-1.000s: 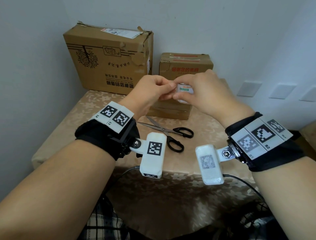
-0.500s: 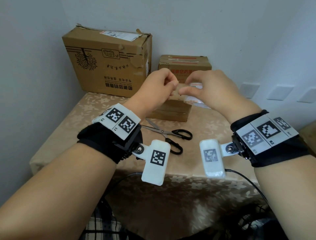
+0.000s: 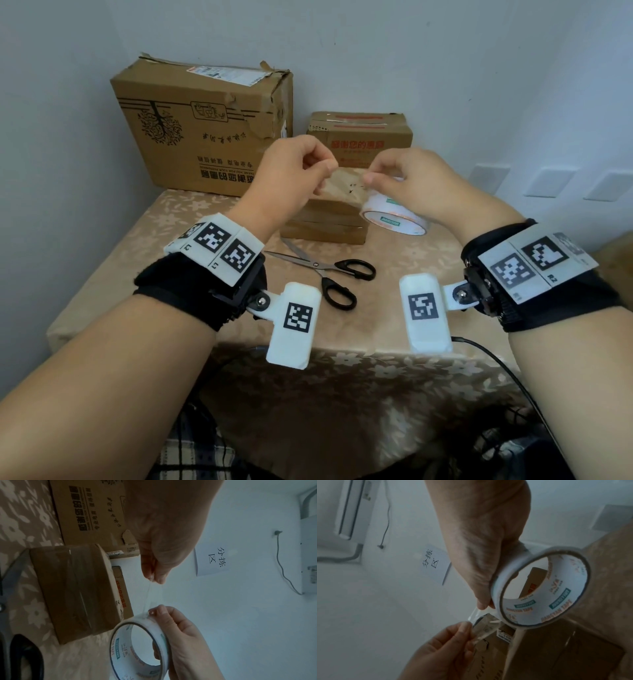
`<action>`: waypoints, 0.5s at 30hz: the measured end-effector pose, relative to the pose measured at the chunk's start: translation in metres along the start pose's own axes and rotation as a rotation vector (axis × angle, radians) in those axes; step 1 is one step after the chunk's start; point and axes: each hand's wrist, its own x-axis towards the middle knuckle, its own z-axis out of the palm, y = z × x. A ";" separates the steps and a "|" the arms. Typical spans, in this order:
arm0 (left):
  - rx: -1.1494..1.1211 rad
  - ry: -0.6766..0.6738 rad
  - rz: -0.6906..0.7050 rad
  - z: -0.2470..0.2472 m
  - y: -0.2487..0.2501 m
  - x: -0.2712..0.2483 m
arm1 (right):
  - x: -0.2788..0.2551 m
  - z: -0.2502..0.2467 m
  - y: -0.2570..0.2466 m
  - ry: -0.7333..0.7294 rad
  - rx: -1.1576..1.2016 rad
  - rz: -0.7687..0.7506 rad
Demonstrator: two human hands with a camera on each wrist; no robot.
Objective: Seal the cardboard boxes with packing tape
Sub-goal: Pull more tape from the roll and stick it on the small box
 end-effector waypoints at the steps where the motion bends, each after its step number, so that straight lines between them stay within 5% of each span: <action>1: -0.019 -0.004 -0.013 -0.001 0.000 0.000 | 0.000 -0.001 0.000 0.014 0.021 -0.001; 10: -0.051 -0.221 -0.201 -0.006 -0.001 -0.002 | 0.000 0.002 -0.002 0.038 -0.165 -0.081; 15: 0.074 -0.346 -0.089 -0.006 -0.005 -0.003 | -0.001 0.004 -0.009 -0.004 -0.223 -0.120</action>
